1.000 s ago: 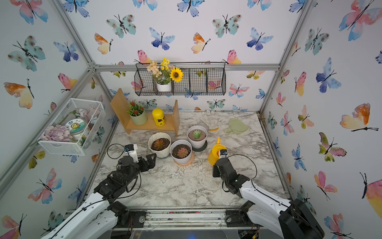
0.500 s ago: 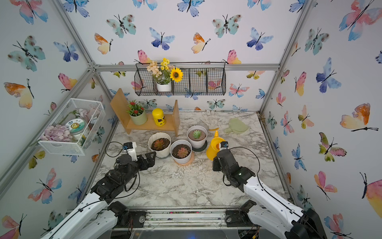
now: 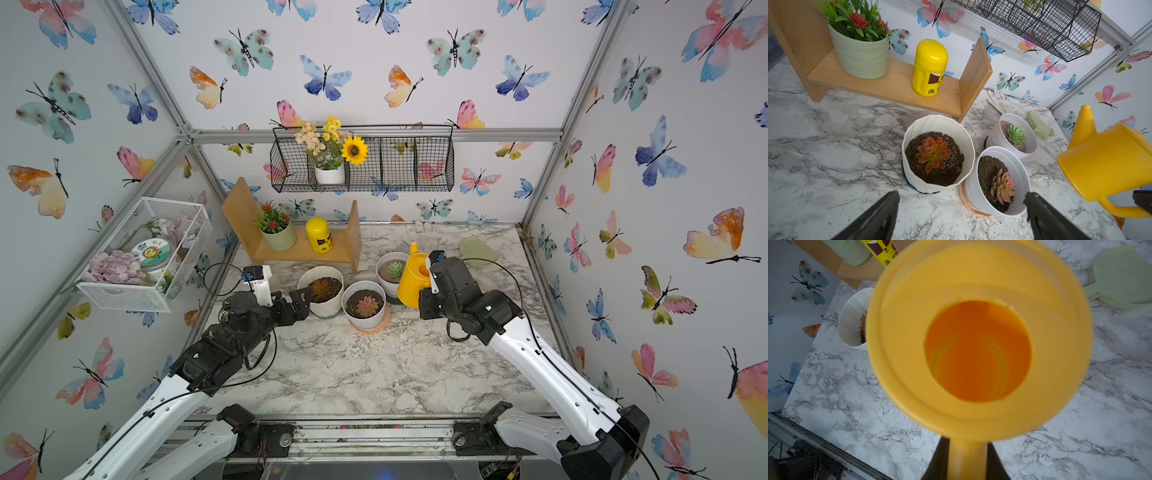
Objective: Water the succulent around the soil edge
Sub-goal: Water the soil of the potted plant with water.
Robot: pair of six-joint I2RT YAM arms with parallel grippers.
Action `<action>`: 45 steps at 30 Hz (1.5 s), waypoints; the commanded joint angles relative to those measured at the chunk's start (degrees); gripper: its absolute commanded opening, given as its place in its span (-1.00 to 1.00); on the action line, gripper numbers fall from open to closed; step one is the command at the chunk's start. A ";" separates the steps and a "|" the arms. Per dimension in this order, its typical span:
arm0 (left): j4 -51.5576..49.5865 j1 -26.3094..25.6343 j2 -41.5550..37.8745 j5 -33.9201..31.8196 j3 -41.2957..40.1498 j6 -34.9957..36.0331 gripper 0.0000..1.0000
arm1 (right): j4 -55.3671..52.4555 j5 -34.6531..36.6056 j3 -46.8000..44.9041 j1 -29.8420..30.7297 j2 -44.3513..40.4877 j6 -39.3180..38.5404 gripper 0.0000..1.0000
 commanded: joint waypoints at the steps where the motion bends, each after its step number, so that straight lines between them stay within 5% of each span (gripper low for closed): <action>1: -1.04 -0.24 0.32 -1.10 1.72 1.65 0.97 | -9.41 -1.02 4.71 0.28 1.44 -4.30 -0.96; 17: 0.21 -0.22 -0.62 0.53 -0.07 1.81 0.97 | -22.60 -7.95 17.76 0.28 11.47 -17.73 -0.96; 32: 4.81 -0.21 1.51 2.24 -2.46 1.36 0.97 | -24.10 -13.85 21.73 0.28 16.72 -17.29 -0.96; 45: 6.16 -0.10 5.90 0.23 -0.81 3.21 0.97 | -26.79 -8.78 30.18 -0.12 25.81 -14.53 -0.96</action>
